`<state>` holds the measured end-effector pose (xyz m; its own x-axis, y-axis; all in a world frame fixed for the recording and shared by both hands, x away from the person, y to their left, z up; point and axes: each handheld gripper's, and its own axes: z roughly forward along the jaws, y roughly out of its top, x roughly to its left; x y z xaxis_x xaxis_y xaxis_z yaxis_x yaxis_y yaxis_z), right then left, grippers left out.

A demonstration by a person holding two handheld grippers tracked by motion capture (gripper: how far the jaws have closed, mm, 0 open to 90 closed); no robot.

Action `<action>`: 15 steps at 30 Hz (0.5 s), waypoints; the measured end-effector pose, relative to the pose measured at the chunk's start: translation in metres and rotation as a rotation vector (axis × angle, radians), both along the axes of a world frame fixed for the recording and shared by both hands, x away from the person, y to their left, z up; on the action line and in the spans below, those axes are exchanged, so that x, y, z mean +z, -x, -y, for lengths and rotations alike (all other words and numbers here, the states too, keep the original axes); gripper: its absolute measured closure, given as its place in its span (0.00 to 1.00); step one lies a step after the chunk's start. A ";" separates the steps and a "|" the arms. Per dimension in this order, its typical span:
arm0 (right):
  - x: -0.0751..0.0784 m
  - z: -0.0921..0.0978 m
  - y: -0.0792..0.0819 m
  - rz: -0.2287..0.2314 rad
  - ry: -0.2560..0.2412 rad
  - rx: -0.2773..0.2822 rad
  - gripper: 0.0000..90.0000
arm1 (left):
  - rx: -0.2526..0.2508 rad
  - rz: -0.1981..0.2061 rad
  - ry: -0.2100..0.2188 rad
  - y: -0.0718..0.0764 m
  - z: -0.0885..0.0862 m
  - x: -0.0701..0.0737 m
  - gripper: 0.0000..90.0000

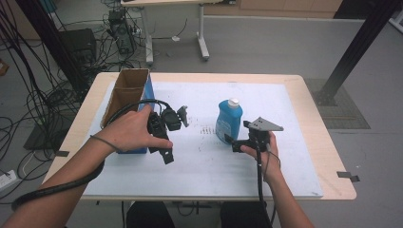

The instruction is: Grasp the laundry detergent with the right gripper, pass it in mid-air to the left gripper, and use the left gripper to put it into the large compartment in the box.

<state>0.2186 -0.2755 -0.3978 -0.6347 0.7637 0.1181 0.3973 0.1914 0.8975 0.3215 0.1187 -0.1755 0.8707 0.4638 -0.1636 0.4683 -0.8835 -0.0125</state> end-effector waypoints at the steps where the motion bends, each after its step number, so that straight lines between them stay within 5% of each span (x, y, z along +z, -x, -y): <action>1: 0.000 0.000 0.000 0.000 0.001 0.000 0.04 | -0.001 -0.001 0.000 0.000 0.000 0.000 0.10; 15: 0.000 0.000 0.002 0.002 -0.002 -0.003 0.04 | 0.001 0.003 -0.004 0.002 0.000 0.001 0.10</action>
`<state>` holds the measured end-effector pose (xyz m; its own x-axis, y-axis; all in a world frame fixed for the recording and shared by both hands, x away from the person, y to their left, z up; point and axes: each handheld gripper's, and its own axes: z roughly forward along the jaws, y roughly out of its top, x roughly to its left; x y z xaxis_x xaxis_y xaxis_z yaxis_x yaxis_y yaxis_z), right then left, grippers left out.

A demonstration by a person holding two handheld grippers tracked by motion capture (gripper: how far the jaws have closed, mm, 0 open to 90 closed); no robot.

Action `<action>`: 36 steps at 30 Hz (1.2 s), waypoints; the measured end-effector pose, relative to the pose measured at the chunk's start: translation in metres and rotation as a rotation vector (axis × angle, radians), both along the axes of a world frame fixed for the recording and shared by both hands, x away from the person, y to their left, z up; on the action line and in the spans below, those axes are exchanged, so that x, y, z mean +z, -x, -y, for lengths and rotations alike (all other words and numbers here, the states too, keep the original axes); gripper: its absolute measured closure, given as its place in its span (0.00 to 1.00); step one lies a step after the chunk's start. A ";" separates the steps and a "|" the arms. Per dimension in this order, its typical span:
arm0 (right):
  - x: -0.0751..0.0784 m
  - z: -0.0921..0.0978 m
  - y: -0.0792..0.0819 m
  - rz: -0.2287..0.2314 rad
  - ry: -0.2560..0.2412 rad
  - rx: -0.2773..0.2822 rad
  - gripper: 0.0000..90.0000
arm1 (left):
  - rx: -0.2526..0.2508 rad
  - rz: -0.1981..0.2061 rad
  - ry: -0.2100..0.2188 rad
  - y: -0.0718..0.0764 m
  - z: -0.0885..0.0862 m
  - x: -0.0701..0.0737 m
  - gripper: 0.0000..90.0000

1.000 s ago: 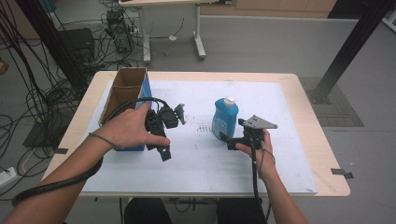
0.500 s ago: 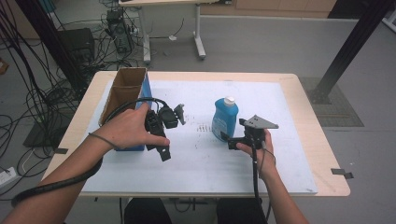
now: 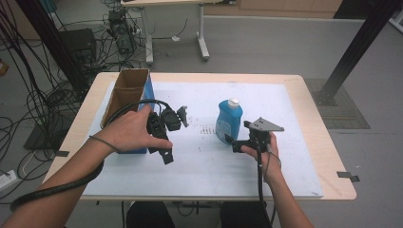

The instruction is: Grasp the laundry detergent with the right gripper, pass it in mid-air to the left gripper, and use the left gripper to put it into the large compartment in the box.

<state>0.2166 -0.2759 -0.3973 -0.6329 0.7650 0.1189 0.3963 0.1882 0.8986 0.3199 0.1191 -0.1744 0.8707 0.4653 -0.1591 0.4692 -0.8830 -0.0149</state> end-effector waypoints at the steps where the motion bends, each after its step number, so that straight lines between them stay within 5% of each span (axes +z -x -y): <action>1: 0.000 0.000 0.000 0.002 0.001 0.000 0.04 | 0.001 -0.002 0.002 0.000 0.000 0.000 0.10; 36: -0.001 -0.001 0.001 0.007 -0.005 -0.001 0.04 | 0.000 0.000 0.001 0.000 0.000 0.000 0.10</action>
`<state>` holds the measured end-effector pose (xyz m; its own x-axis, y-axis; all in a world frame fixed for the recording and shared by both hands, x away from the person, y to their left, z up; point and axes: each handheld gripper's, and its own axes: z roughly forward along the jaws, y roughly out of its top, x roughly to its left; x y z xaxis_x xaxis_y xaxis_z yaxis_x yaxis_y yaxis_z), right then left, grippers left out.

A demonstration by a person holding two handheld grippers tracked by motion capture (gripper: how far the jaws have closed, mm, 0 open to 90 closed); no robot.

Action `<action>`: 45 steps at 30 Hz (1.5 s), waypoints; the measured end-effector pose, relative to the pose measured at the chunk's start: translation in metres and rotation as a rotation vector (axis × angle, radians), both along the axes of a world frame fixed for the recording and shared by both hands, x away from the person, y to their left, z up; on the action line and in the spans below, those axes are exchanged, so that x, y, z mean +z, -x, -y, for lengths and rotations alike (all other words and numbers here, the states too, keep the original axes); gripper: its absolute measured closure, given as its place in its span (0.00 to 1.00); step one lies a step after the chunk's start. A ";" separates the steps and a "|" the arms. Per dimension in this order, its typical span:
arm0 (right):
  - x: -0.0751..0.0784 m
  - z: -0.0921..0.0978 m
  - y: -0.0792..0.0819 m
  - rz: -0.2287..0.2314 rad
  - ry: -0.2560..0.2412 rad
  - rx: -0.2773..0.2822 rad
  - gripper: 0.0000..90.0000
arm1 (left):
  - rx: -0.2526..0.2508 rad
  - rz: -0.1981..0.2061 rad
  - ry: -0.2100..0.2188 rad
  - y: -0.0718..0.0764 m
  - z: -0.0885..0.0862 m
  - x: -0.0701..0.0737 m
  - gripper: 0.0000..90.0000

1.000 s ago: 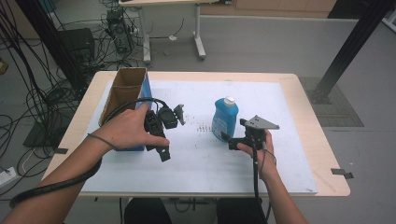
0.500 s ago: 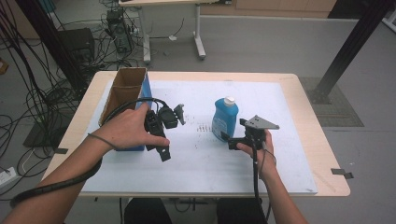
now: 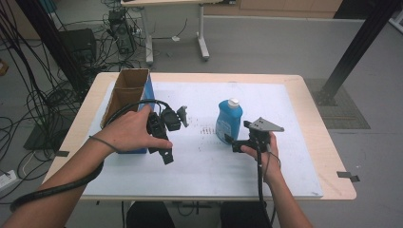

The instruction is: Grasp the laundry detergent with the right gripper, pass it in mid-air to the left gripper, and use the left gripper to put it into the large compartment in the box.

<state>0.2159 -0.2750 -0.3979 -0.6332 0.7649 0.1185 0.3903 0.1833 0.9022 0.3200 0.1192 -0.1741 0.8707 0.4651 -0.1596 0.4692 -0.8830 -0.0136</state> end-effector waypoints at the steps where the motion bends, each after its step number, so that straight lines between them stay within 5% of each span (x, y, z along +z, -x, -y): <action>1: 0.000 0.000 0.000 0.000 -0.001 0.000 0.04 | 0.000 -0.001 0.001 0.000 0.000 0.000 0.10; 45: -0.001 0.000 0.001 0.007 -0.005 0.005 0.03 | -0.002 -0.006 0.004 0.000 0.001 0.000 0.10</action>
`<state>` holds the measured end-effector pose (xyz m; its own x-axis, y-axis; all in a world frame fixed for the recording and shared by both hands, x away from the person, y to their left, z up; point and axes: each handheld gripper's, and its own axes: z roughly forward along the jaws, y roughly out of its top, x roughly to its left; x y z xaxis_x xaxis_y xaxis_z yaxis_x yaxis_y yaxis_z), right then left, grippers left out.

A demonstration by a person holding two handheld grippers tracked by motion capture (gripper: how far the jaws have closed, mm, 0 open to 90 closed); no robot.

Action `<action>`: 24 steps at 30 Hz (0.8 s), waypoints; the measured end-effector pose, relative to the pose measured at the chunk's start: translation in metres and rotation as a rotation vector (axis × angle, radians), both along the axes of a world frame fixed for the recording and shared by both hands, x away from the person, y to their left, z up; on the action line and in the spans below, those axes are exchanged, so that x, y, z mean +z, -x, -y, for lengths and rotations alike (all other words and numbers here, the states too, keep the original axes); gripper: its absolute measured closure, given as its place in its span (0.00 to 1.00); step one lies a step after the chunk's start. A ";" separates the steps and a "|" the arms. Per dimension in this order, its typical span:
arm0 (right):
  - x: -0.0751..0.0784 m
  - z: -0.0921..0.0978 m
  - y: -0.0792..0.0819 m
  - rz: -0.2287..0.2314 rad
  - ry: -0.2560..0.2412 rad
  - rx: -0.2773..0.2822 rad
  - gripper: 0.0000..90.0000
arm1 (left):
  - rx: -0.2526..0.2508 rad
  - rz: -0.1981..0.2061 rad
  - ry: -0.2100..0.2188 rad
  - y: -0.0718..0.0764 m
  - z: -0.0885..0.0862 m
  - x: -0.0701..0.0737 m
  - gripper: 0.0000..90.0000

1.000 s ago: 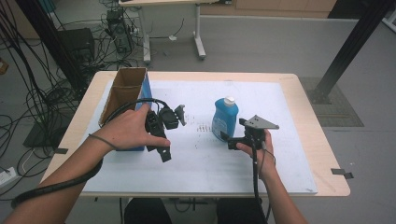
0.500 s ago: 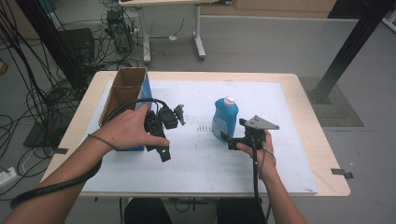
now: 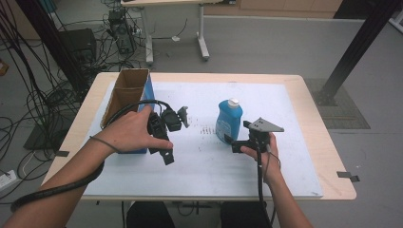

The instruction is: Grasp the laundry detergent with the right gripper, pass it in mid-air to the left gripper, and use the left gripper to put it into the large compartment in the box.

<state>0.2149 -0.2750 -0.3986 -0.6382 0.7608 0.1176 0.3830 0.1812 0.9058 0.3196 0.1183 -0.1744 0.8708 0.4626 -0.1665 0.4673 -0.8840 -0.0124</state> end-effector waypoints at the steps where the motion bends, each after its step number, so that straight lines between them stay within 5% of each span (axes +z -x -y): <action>1: 0.000 0.000 0.000 0.000 0.000 0.000 0.03 | 0.000 0.000 0.000 0.000 0.000 0.000 0.10; 24: -0.006 -0.009 -0.005 0.000 -0.004 0.002 0.03 | 0.009 -0.006 0.003 -0.002 -0.005 -0.003 0.10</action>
<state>0.2197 -0.2657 -0.4050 -0.6395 0.7593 0.1202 0.3824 0.1786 0.9066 0.3214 0.1233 -0.1774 0.8657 0.4697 -0.1731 0.4748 -0.8800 -0.0129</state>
